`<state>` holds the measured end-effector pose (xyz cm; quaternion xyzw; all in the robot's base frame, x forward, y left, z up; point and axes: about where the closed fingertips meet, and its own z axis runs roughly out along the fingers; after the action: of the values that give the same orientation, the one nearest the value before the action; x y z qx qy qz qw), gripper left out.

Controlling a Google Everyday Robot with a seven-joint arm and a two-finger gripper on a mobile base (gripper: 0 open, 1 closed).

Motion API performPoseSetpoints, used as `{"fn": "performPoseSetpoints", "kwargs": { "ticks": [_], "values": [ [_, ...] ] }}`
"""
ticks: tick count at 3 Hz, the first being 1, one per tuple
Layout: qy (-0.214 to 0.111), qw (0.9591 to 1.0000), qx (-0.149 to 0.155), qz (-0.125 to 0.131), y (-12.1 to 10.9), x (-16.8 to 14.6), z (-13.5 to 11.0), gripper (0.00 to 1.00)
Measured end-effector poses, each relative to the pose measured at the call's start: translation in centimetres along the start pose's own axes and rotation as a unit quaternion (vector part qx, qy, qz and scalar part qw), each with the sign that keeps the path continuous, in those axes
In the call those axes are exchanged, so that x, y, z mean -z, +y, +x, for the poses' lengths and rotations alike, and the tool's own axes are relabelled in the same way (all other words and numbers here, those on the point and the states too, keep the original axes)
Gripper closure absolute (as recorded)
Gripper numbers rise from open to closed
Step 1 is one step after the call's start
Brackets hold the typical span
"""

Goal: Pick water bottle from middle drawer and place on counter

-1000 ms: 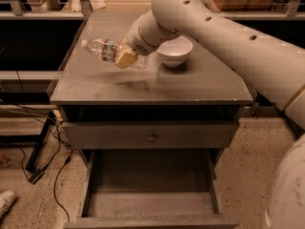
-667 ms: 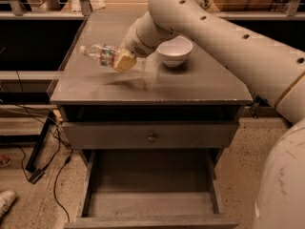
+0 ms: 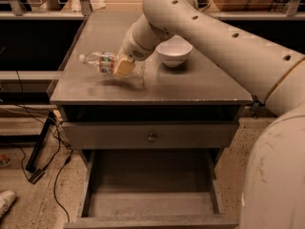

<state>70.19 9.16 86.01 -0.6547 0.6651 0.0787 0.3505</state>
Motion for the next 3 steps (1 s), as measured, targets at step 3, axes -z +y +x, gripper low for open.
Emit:
{"fn": "performPoseSetpoints", "kwargs": {
  "ticks": [3],
  "values": [
    [0.050, 0.9981, 0.026, -0.024, 0.57, -1.21, 1.07, 1.00]
  ]
}}
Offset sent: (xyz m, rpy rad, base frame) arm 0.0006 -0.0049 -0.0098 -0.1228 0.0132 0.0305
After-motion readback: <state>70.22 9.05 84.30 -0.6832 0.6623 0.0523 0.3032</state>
